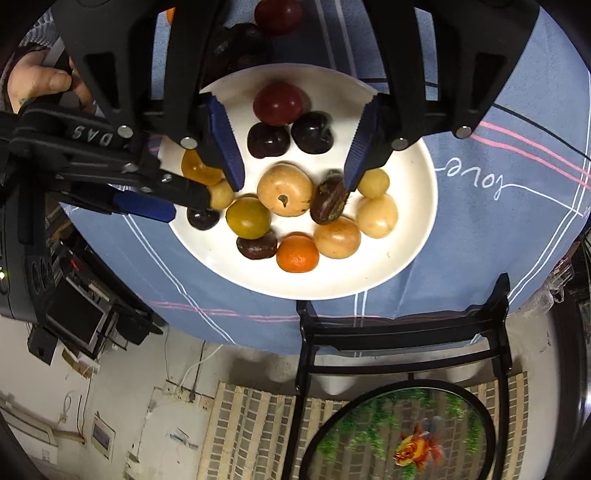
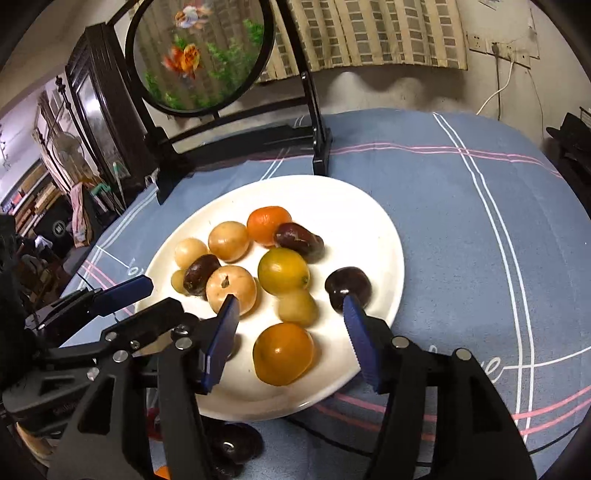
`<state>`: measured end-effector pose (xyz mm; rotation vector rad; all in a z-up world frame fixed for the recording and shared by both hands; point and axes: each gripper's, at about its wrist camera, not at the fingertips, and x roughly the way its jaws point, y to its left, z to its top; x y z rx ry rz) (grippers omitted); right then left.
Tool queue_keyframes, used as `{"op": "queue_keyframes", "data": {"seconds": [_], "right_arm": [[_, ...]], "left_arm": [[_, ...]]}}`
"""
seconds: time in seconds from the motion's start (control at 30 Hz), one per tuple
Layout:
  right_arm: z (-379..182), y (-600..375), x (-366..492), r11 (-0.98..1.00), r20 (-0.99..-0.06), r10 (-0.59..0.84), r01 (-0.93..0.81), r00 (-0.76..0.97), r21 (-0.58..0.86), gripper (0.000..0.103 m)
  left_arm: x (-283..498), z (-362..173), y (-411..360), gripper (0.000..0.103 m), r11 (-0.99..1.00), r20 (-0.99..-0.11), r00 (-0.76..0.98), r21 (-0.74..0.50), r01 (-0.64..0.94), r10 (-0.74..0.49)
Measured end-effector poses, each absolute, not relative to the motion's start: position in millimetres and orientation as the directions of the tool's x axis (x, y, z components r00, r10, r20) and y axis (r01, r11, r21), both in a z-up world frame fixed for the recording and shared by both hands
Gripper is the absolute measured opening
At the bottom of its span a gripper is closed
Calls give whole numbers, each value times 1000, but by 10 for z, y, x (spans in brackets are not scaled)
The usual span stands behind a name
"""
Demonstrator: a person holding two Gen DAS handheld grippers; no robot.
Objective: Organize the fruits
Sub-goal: 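Withdraw both grippers and close the left gripper on another red tomato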
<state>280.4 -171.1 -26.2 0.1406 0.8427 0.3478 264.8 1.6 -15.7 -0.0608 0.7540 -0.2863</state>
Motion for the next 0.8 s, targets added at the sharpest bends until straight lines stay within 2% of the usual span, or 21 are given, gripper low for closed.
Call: {"op": "queue_keyframes", "data": {"seconds": [0.07,0.17,0.23,0.3,0.33,0.4,0.63,0.8], "right_arm": [[-177,-1759,2776,931,-683,365,-240,633,275,60],[28,-1837,2650,919,-631,388,-235,672,316,61],[146,-1867,2546,910,-603,406,-238,687,341,71],[219,-1915,2348,903,-566,413,-238,714,358,97],[215,-1953,2237,900,-547,412,-232,729,369,100],[177,-2021,2096,894,-544,420,-228,727,387,100],[-128,-2299,1880,887,-604,392,-111,694,448,101],[-230,-2537,1929,833,-598,415,-23,686,552,101]], "left_arm": [[2595,-114,53,62,963,-655,708,-144,227,-265],[2474,-28,101,76,976,-621,755,-92,198,-211],[2363,32,166,80,979,-600,774,-89,186,-202],[2253,43,213,83,979,-594,779,-96,180,-201],[2186,31,235,85,979,-593,780,-97,178,-201],[2050,-27,262,90,980,-594,780,-91,177,-196],[1731,-314,238,92,983,-648,747,-12,186,-149],[1684,-416,180,94,978,-672,730,39,206,-127]]}}
